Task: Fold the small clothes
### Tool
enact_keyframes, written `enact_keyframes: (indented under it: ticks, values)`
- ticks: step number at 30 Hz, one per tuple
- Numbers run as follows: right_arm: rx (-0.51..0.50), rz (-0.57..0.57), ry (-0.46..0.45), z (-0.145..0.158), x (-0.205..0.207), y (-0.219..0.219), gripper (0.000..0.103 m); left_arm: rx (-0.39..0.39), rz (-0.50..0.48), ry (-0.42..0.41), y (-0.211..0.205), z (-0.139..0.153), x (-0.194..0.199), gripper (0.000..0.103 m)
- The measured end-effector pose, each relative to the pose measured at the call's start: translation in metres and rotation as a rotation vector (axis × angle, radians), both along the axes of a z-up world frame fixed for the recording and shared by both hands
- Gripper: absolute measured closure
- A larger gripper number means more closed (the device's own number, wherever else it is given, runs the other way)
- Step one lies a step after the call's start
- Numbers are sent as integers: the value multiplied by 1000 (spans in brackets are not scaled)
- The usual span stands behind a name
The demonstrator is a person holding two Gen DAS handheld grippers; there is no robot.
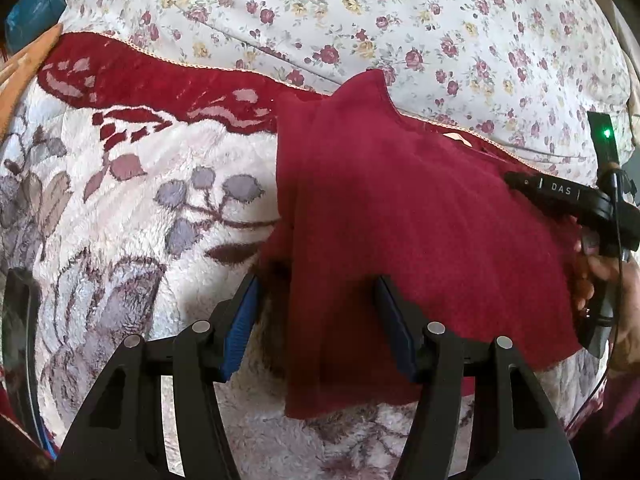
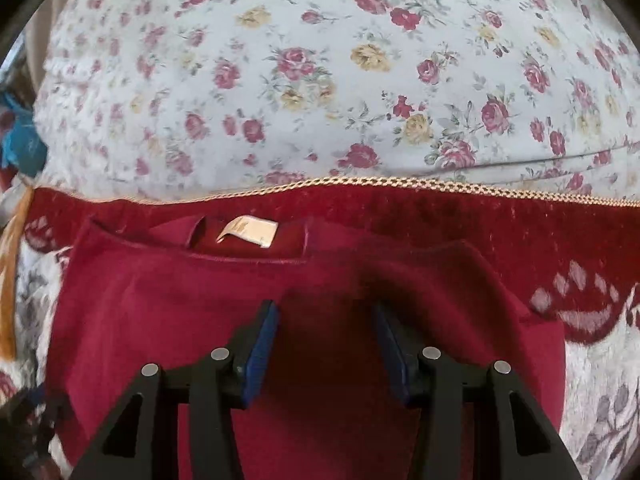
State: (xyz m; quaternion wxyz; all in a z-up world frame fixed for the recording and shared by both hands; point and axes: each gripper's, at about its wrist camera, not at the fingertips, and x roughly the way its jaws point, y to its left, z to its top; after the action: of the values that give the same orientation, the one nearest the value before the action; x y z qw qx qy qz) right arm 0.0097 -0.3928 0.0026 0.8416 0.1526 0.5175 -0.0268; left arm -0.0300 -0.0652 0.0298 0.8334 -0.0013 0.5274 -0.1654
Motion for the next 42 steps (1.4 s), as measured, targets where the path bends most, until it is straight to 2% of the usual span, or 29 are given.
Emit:
enact_keyframes:
  ticks: [2, 6, 12, 14, 16, 19, 20, 23, 24, 28, 31, 35, 37, 39, 42]
  values:
    - [-18, 1, 5, 4, 3, 6, 56, 1, 2, -2, 0, -1, 0, 41]
    - [-51, 39, -41, 26, -14, 17, 56, -6, 7, 5, 3, -1, 0, 41]
    - [-142, -57, -57, 32, -39, -2, 56, -15, 9, 12, 6, 0, 0, 41]
    - [-168, -99, -45, 27, -42, -8, 56, -16, 8, 12, 6, 0, -1, 41]
    - [-145, -106, 1, 17, -42, -17, 55, -16, 10, 13, 6, 0, -1, 41]
    - [-256, -59, 39, 17, -31, -2, 55, -20, 12, 14, 7, 0, -1, 41]
    - [-255, -47, 44, 23, -26, 5, 55, -22, 12, 14, 7, 0, -1, 41]
    - [-127, 11, -23, 45, -23, 28, 55, -28, 13, 15, 7, 0, -2, 41]
    - [-111, 38, -37, 50, -22, 39, 55, -30, 14, 16, 8, 0, -2, 40]
    - [-40, 211, -64, 63, -3, 100, 55, -37, 15, 19, 10, -1, -3, 40]
    - [42, 287, -72, 59, 15, 136, 55, -36, 14, 19, 9, -1, -3, 40]
    - [24, 364, -74, 48, 38, 173, 55, -36, 9, 21, 9, -2, -2, 37]
    - [36, 396, -37, 34, 52, 188, 55, -44, 13, 27, 9, -3, -1, 37]
    - [40, 403, 9, 20, 64, 197, 54, -52, 15, 30, 10, -4, 1, 36]
    - [37, 386, 4, 15, 72, 201, 50, -56, 14, 30, 10, -4, 0, 36]
